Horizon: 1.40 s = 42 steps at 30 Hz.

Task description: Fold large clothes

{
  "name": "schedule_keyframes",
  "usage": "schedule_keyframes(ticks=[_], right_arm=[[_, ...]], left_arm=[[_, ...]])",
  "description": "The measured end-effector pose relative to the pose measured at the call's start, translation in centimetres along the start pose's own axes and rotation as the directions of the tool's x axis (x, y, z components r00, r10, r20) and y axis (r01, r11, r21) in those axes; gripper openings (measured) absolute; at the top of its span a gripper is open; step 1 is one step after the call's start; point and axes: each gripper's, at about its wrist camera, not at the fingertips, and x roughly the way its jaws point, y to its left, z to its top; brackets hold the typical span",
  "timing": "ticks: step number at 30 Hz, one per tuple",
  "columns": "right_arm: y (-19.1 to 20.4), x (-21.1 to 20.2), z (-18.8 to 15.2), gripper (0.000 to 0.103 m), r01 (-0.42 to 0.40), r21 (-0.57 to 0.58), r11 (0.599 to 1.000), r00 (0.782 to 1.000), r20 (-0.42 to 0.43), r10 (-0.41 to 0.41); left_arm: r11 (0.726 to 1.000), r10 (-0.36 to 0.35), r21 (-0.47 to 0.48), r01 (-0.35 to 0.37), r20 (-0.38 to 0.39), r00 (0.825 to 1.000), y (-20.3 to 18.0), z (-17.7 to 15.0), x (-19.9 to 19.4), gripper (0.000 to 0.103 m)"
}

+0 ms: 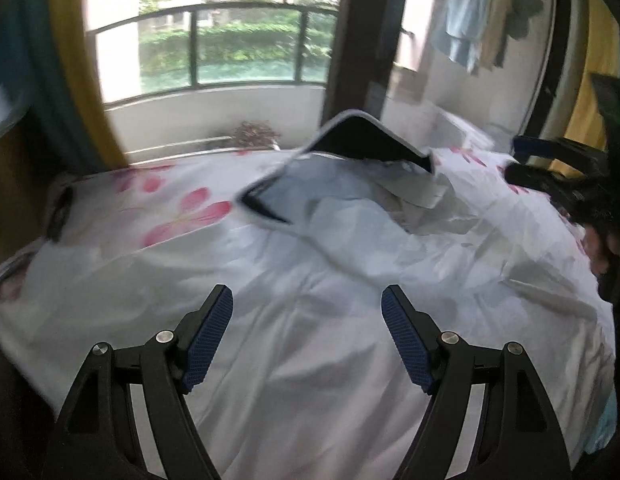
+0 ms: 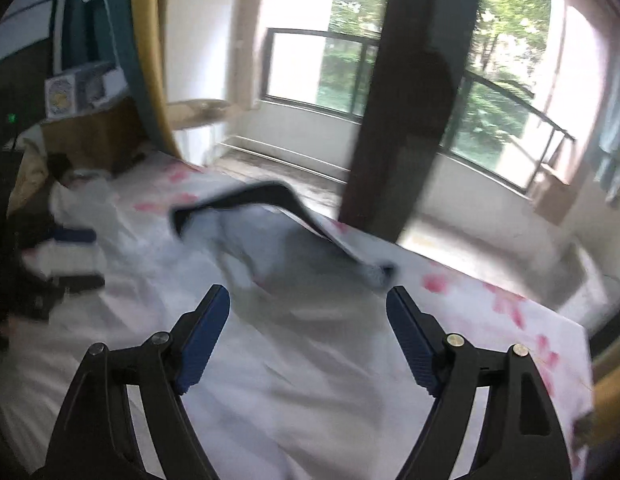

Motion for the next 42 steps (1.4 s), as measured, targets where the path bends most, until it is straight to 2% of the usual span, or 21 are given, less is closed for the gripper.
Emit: schedule_keyframes(ticks=[5, 7, 9, 10, 12, 13, 14, 15, 20, 25, 32, 34, 36, 38, 42], right_arm=[[-3.7, 1.0, -5.1, 0.081, 0.082, 0.095, 0.992, 0.99, -0.122, -0.07], [-5.3, 1.5, -7.2, 0.081, 0.113, 0.14, 0.984, 0.982, -0.17, -0.088], [-6.3, 1.9, -8.4, 0.081, 0.126, 0.174, 0.977, 0.976, -0.2, -0.09], [-6.8, 2.1, -9.1, 0.081, 0.131, 0.192, 0.973, 0.973, -0.213, -0.089], [-7.5, 2.4, -10.4, 0.081, 0.142, 0.21, 0.967, 0.968, -0.234, -0.092], [-7.7, 2.6, -10.7, 0.081, 0.154, 0.21, 0.966, 0.964, -0.245, -0.1], [-7.8, 2.8, -11.0, 0.081, 0.166, 0.205, 0.965, 0.96, -0.256, -0.111], [-8.0, 2.8, -11.2, 0.08, 0.173, 0.201, 0.964, 0.958, -0.261, -0.118], [-8.3, 3.0, -11.7, 0.08, 0.162, 0.215, 0.963, 0.963, -0.249, -0.107], [-8.4, 2.8, -11.9, 0.081, 0.164, 0.223, 0.961, 0.966, -0.235, -0.11], [-9.3, 2.8, -11.9, 0.08, 0.184, 0.233, 0.955, 0.966, -0.225, -0.132], [-9.3, 2.7, -11.6, 0.08, 0.195, 0.23, 0.953, 0.966, -0.215, -0.146], [-8.8, 2.2, -10.8, 0.08, 0.188, 0.213, 0.959, 0.971, -0.187, -0.149], [-7.7, 1.7, -9.4, 0.081, 0.162, 0.163, 0.973, 0.979, -0.152, -0.137], [-4.0, 1.6, -6.6, 0.08, 0.03, 0.021, 0.999, 0.994, -0.104, -0.027]], left_arm=[[0.998, -0.003, 0.055, 0.005, -0.036, 0.999, -1.5, 1.6, 4.2, 0.08], [0.998, 0.009, 0.059, -0.005, -0.059, 0.998, -1.5, 2.2, 5.9, 0.074], [0.998, 0.005, 0.065, 0.001, -0.092, 0.996, -1.8, 2.7, 7.6, 0.051], [0.998, 0.004, 0.062, 0.003, -0.106, 0.994, -1.6, 2.8, 8.3, 0.045], [0.999, 0.004, 0.05, 0.003, -0.136, 0.991, -1.4, 2.8, 9.4, 0.017], [0.999, 0.012, 0.041, -0.007, -0.13, 0.991, -1.3, 2.8, 9.5, 0.014], [1.0, 0.018, 0.027, -0.015, -0.12, 0.993, -1.1, 2.9, 9.3, 0.007], [1.0, 0.021, 0.01, -0.02, -0.115, 0.993, -1.0, 2.9, 8.9, 0.005], [0.996, 0.033, -0.077, -0.039, -0.082, 0.996, -0.6, 2.9, 4.4, 0.005], [0.992, 0.017, -0.12, -0.031, -0.111, 0.994, -1.8, 1.9, -0.3, 0.005], [0.986, 0.019, -0.162, -0.043, -0.147, 0.989, -2.1, 0.4, -2.2, 0.006], [0.985, 0.044, -0.158, -0.067, -0.143, 0.989, -1.4, 0.7, -1.7, 0.012], [0.984, 0.057, -0.163, -0.077, -0.129, 0.99, -0.4, 1.1, -1.1, 0.032], [0.985, 0.06, -0.153, -0.075, -0.104, 0.993, 0.5, 1.5, -0.6, 0.042], [0.988, 0.072, -0.13, -0.082, -0.084, 0.994, 1.7, 1.9, -0.1, 0.042]])
